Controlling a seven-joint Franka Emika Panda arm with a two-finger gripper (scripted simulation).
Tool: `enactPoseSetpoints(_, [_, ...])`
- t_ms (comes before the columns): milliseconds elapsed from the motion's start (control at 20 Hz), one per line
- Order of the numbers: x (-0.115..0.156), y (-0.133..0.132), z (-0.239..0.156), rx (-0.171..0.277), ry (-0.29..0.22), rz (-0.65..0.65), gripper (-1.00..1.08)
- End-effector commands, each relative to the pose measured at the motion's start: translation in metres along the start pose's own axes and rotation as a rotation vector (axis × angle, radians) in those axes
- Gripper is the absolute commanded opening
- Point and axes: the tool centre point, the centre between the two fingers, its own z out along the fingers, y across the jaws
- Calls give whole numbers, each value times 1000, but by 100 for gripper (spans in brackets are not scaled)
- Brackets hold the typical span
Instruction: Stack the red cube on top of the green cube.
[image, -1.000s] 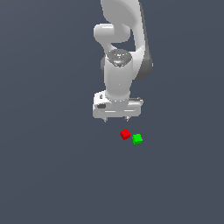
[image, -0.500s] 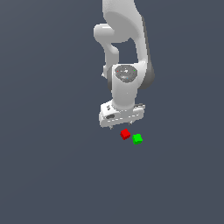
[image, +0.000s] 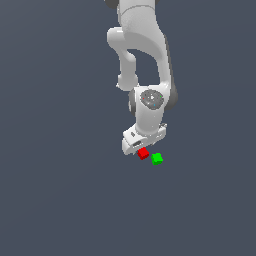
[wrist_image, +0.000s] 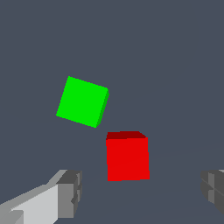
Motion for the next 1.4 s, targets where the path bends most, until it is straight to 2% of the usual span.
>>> enactPoseSetpoints(0, [1,-3,7,0,-1,-31,100])
enactPoseSetpoints(400, [1,-5,12,0,-3,-41,100])
enactPoseSetpoints(900, [0,-5,54,-1,-3,-46,100])
enactPoseSetpoints(1150, [1,-5,60,-1,-3,-47,100])
enactPoseSetpoints(1200, [1,-5,60,-1,-3,-47,-100])
enactPoseSetpoints(1350, [1,-5,60,-1,-3,-47,-100])
